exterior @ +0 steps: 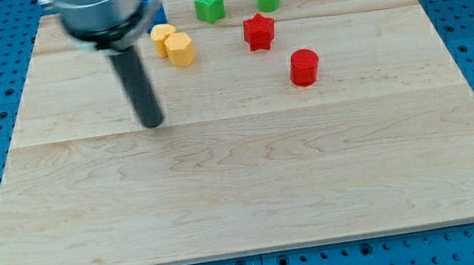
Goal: Adjust the yellow heart to the left of yellow hexagon
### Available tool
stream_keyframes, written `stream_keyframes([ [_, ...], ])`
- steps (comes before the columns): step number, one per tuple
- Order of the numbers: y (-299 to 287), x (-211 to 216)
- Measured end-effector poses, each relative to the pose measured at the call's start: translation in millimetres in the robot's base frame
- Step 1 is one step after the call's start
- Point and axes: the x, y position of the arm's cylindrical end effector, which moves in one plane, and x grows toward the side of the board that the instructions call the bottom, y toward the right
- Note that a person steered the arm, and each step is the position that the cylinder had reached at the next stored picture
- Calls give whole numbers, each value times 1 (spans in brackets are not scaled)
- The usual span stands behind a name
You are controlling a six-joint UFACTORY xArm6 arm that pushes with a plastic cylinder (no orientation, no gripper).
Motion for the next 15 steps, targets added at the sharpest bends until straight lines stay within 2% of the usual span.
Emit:
stream_keyframes([
  [2, 61, -67],
  [5, 66, -139],
  [6, 47, -158],
  [8, -20, -163],
  [9, -34, -157],
  [15, -38, -149],
])
